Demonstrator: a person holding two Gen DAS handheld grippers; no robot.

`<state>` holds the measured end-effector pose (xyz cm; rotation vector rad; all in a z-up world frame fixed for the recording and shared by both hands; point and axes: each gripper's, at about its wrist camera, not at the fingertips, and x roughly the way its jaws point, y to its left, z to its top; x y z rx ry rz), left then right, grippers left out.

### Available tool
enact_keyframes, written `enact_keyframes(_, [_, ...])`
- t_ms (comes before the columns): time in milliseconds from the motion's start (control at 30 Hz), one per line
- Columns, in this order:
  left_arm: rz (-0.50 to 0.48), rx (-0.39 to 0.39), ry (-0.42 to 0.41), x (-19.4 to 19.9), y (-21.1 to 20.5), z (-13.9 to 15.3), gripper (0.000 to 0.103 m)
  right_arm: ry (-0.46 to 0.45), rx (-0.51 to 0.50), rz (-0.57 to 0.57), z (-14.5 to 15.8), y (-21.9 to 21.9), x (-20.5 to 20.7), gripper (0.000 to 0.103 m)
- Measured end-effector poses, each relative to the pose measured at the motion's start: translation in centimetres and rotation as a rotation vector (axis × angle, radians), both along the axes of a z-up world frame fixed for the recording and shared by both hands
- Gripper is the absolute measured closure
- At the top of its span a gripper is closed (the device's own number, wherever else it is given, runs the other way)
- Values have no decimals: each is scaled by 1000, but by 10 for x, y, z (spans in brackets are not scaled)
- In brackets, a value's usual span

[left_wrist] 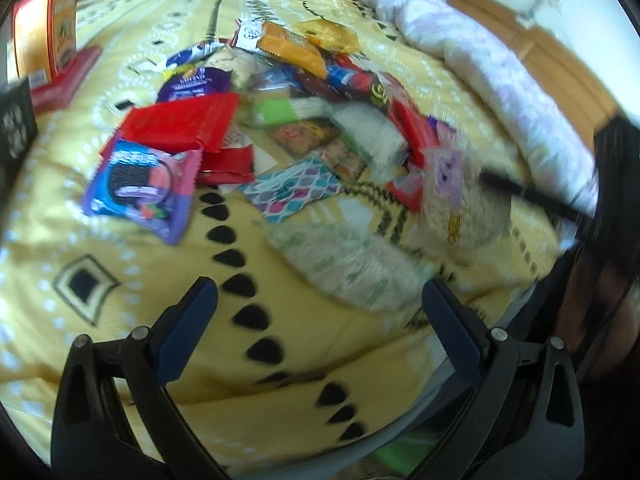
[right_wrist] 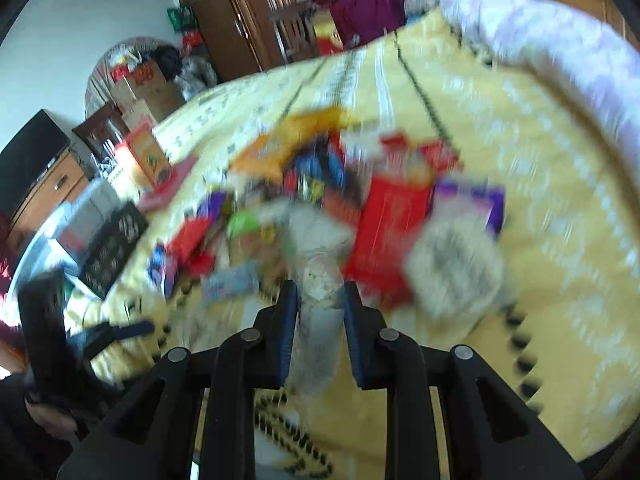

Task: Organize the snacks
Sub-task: 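Carry the rice cracker bag to the glass bowl and release it with the right gripper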

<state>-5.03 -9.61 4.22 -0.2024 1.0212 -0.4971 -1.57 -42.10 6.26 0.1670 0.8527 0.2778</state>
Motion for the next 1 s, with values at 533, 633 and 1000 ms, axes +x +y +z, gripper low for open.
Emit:
enact_keyframes(533, [-1, -30, -22, 16, -3, 8, 59, 4, -13, -16, -12, 15, 6, 78])
enact_keyframes(633, [23, -17, -92, 14, 10, 30, 60, -51, -35, -7, 12, 24, 4, 78])
enact_keyframes(1000, [310, 61, -356, -2, 162, 157, 60, -265, -3, 174, 130, 143, 21, 78])
